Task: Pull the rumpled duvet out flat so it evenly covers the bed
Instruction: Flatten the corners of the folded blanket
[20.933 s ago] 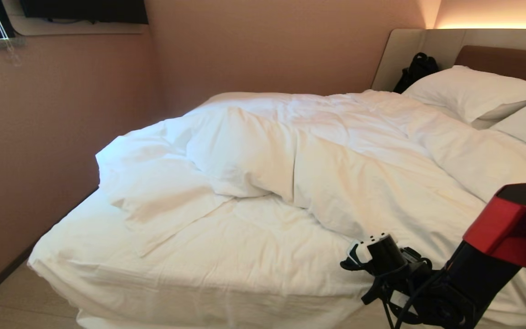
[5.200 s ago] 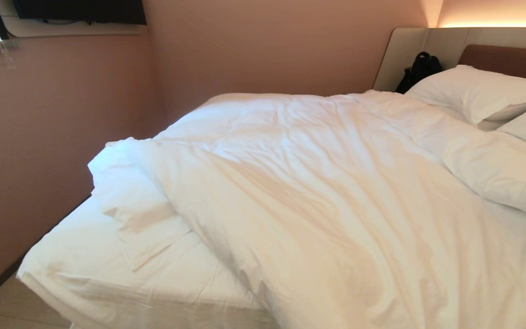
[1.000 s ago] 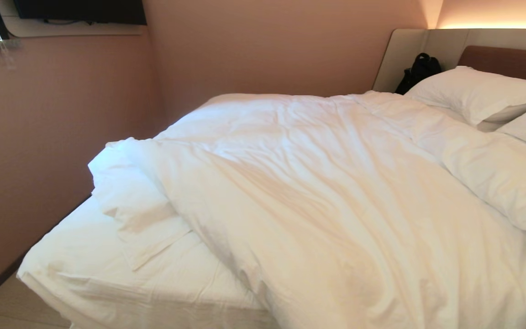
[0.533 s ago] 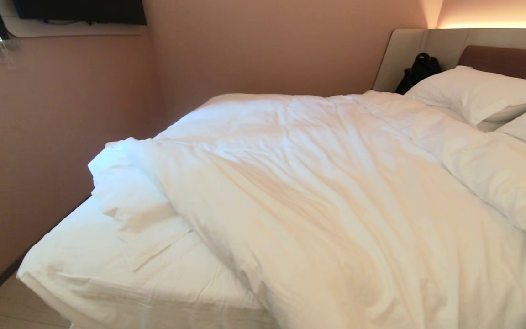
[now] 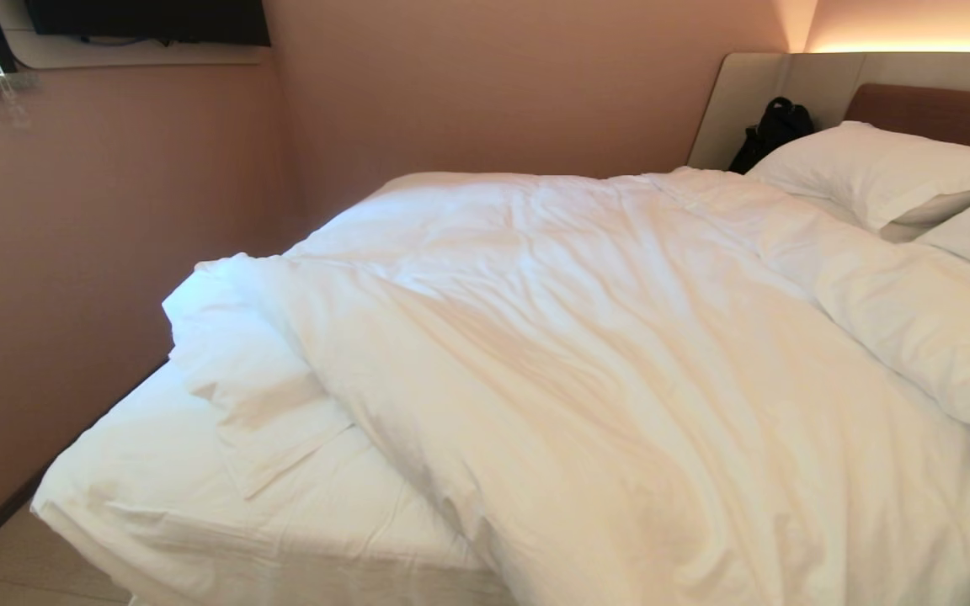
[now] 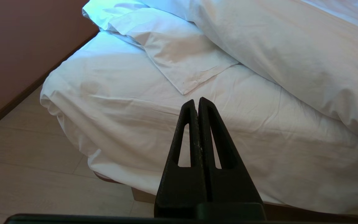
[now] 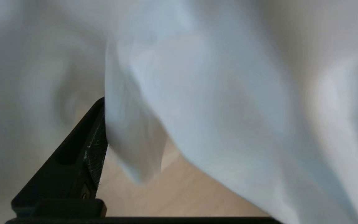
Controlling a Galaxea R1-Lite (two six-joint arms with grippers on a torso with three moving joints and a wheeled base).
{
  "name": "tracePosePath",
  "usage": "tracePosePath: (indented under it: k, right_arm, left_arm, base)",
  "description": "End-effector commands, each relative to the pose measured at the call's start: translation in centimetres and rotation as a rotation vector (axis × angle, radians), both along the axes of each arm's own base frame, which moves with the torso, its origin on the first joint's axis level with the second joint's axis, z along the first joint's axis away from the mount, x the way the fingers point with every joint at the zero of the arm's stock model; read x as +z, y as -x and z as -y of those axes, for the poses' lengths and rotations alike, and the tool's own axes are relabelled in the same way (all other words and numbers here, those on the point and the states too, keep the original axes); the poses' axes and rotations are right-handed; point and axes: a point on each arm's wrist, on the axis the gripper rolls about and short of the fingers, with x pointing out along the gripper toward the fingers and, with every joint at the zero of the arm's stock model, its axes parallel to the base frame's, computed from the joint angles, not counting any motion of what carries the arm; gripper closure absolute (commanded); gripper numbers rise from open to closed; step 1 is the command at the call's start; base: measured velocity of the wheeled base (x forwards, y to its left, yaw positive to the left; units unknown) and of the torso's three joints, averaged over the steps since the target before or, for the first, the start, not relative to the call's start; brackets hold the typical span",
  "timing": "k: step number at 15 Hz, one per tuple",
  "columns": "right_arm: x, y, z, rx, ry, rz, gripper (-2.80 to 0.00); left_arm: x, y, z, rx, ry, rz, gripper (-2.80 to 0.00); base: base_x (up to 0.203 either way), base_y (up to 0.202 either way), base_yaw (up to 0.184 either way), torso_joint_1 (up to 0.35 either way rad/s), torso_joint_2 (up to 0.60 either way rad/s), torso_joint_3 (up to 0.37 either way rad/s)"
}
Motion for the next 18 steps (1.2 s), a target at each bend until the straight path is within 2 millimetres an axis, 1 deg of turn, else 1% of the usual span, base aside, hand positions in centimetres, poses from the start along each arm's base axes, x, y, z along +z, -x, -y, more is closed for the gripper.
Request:
tracePosePath:
  k: [1,5,6,13,17,18]
  right_arm:
    - [1.5,-0.3,0.4,0.002,0.095,0.079,-2.8]
    - [0.8,-0.3,0.4,-0.024,0.089,0.03,-2.8]
    - [0.7,-0.3,0.4,-0.022,0.092,0.019,0.0]
    - [0.4,0.0,0.3,-0.016,0.063,-0.017,0.0]
    - [0.7,0.1,0.1,-0.018,0.058,-0.017,0.0]
    - [1.2,0.4,0.0,-0.021,0.061,-0.011,0.0]
  left_arm:
    - [0.0,0.0,0.0,0.001,0.001,0.0,0.0]
    - [0.0,0.0,0.0,0.0,0.001,0.0,0.0]
    - [0.0,0.0,0.0,0.0,0.001,0.0,0.0]
    - [0.0,0.0,0.0,0.001,0.001,0.0,0.0]
    - [0.0,0.0,0.0,0.001,0.001,0.0,0.0]
    - [0.0,0.0,0.0,0.0,0.001,0.0,0.0]
  base:
    - [0.0,0.0,0.0,0.0,0.0,0.0]
    - [0.0,0.0,0.0,0.0,0.0,0.0]
    - [0.0,0.0,0.0,0.0,0.0,0.0]
    - [0.0,0.0,0.0,0.0,0.0,0.0]
    - [0.0,0.0,0.0,0.0,0.0,0.0]
    - [0.0,0.0,0.0,0.0,0.0,0.0]
